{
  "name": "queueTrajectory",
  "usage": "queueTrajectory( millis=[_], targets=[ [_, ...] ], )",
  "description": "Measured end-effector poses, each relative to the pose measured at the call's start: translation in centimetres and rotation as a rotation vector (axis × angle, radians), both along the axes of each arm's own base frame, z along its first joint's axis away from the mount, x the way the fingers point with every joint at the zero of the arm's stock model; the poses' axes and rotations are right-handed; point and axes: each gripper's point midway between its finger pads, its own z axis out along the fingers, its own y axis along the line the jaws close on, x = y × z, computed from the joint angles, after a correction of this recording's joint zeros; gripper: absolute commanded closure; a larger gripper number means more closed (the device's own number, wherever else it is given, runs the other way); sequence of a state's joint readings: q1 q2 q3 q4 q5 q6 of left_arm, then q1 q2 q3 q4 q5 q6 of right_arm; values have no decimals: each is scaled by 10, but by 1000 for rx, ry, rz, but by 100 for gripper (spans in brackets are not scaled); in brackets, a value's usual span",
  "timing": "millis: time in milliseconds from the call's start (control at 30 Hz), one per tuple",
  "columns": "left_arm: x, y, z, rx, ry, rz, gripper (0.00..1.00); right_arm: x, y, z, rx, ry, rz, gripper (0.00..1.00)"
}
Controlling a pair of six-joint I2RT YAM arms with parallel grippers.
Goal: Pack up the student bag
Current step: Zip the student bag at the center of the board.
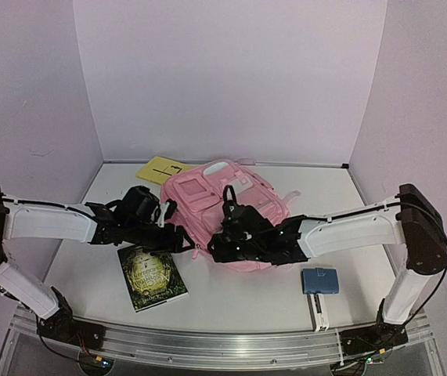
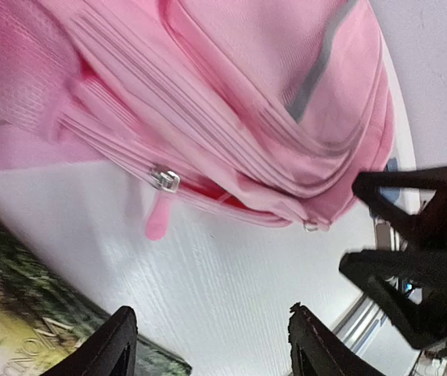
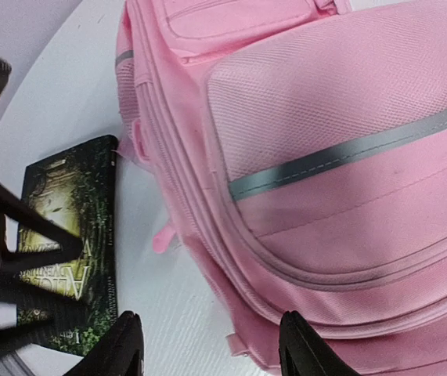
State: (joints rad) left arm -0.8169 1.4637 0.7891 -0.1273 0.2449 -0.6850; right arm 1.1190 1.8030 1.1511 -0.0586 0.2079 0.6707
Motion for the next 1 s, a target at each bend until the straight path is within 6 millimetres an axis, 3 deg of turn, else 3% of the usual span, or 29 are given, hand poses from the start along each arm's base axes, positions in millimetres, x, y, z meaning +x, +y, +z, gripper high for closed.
queueTrajectory(
  millis=[100,233,333,467,633,767,1000],
  targets=[
    [27,23,14,-36,-10,90,22,-14,8,0,19,20,5,32],
    [57,51,12,-46,16,198,18,-18,15,-3,2,10,-32,38],
    [77,57,7,-47,35,239,16,-15,18,-15,-42,8,-57,41],
    [106,66,-10,-38,81,300,21,-14,13,-27,-83,17,-71,48],
    [128,84,-47,-22,154,382,33,-10,8,-30,-96,8,-115,50],
    [135,82,-56,-40,166,382,36,-4,1,-41,-130,-10,-152,50],
    [158,61,-37,-120,109,333,36,9,-14,-52,-164,-15,-198,51]
  ],
)
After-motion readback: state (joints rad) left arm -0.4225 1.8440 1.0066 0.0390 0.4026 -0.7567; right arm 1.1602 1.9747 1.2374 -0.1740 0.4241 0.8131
